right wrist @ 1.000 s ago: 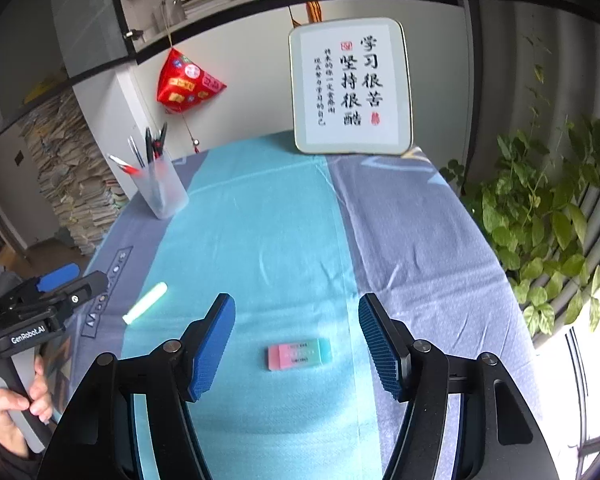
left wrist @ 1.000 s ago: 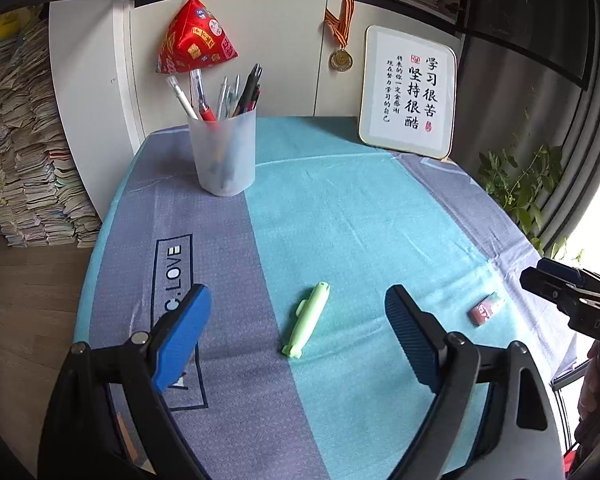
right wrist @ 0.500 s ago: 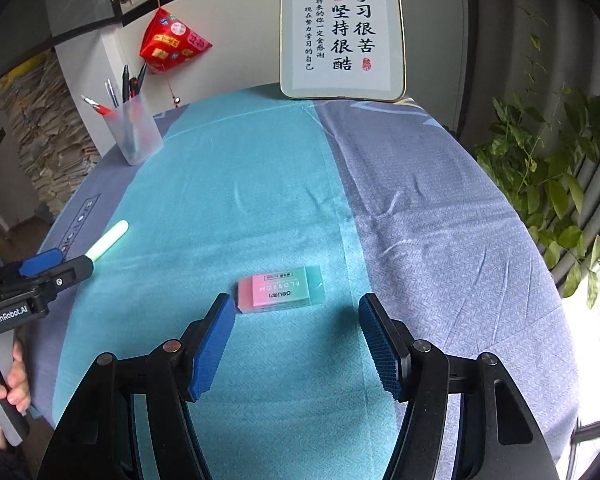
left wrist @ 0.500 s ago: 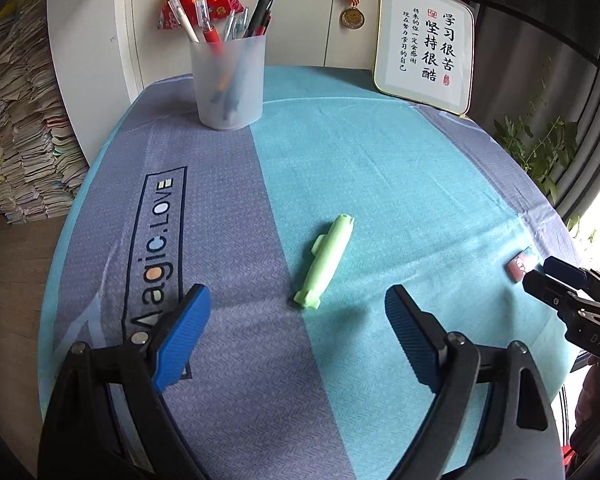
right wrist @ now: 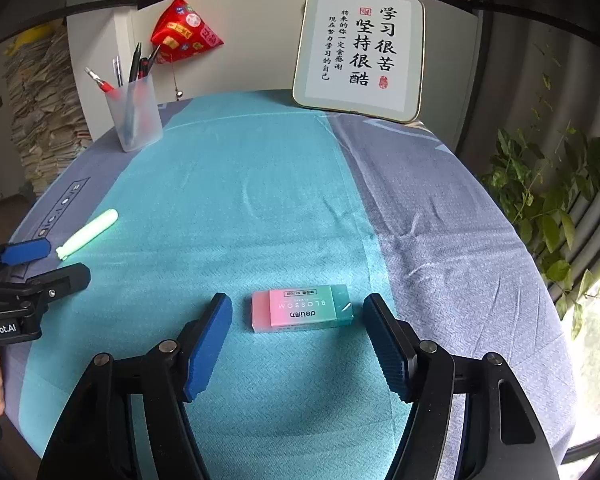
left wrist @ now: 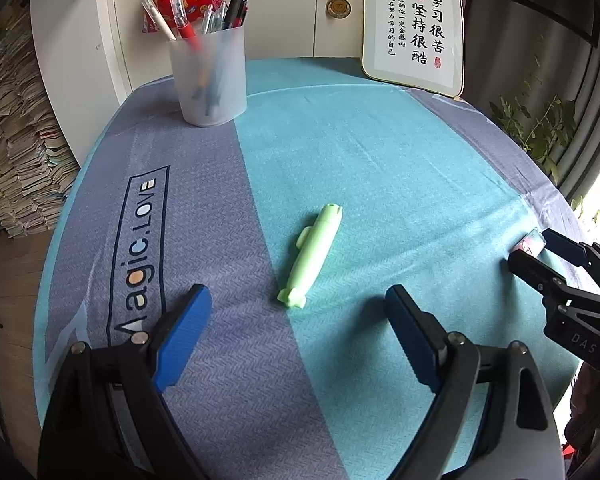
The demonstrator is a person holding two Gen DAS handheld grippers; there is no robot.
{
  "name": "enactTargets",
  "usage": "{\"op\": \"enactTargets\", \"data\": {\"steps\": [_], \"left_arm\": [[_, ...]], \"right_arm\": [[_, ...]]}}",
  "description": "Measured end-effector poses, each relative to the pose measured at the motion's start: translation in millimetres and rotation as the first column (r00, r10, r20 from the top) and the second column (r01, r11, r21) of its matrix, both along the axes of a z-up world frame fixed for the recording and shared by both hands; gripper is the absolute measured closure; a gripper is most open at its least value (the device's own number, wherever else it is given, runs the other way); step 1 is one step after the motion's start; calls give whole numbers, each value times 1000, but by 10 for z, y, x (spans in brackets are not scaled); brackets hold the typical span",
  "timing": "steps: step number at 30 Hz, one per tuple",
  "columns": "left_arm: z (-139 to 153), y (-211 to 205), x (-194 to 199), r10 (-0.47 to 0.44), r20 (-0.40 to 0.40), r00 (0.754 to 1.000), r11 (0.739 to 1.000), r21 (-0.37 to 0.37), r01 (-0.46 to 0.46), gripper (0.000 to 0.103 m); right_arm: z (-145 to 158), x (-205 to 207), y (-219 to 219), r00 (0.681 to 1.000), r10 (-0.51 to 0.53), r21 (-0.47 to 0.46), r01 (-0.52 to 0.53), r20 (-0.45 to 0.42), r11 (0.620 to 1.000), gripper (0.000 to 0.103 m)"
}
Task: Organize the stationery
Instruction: 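Grasp the pink eraser with the right gripper while the left gripper grasps the green highlighter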
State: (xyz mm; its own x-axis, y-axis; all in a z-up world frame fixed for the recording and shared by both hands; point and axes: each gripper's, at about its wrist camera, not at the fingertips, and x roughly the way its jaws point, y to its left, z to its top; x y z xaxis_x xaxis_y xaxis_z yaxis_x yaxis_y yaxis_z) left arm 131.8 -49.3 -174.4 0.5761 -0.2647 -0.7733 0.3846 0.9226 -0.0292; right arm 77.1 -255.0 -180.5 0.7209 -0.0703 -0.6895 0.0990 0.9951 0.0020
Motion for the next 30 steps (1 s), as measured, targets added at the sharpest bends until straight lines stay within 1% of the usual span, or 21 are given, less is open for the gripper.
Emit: {"op": "enactTargets", "data": {"steps": [1, 2, 3, 8, 13, 16, 19, 22, 23, 24, 25, 27, 28, 29, 30], "left_arm": [[-1, -12, 9, 0, 1, 1000, 1000, 6, 0, 15], [-1, -28, 18, -1, 2, 1000, 1000, 17, 1, 15], [-4, -44, 24, -3, 4, 1000, 1000, 27, 3, 15], [0, -65, 26, -21, 8, 1000, 1000, 23, 21, 15], [4, -80, 21, -53, 9, 999, 999, -8, 53, 15], [9, -107, 51, -78, 9, 997, 997, -20, 78, 16], [12, -133, 97, -88, 2, 996, 996, -14, 88, 16], [6, -156, 87, -99, 2, 995, 995, 12, 99, 18], [8, -161, 68, -107, 10, 994, 994, 19, 107, 24], [16, -164, 52, -116, 13, 993, 993, 16, 116, 33], [26, -164, 39, -122, 14, 992, 993, 10, 122, 39], [48, -152, 35, -130, 7, 991, 992, -3, 130, 65], [56, -137, 43, -133, 0, 991, 991, -20, 133, 71], [58, -123, 54, -132, -6, 991, 991, -31, 132, 81], [58, -120, 57, -127, -5, 992, 992, -26, 127, 90]], "right_arm": [[-1, -14, -1, 1000, -6, 0, 6, 8, 1000, 34], [3, -35, -2, 1000, -15, -3, 15, 18, 1000, 42], [7, -56, -8, 999, -18, 0, 18, 30, 1000, 53], [-4, -114, -23, 998, -14, 13, 14, 53, 1000, 53], [17, -263, -99, 998, -26, 92, 22, 51, 995, 53], [17, -377, -147, 998, -46, 122, 40, 49, 992, 53], [23, -440, -190, 997, -55, 151, 47, 48, 987, 53], [28, -461, -233, 998, -55, 168, 47, 44, 985, 53], [30, -469, -242, 998, -54, 171, 46, 43, 984, 53], [32, -473, -255, 998, -55, 177, 46, 43, 983, 53], [34, -479, -268, 997, -57, 183, 48, 45, 982, 53], [28, -474, -292, 998, -58, 198, 49, 40, 979, 53], [28, -475, -299, 997, -58, 205, 48, 42, 978, 53], [28, -475, -300, 997, -59, 208, 49, 42, 977, 53], [30, -481, -296, 997, -58, 210, 48, 42, 977, 53]]}}
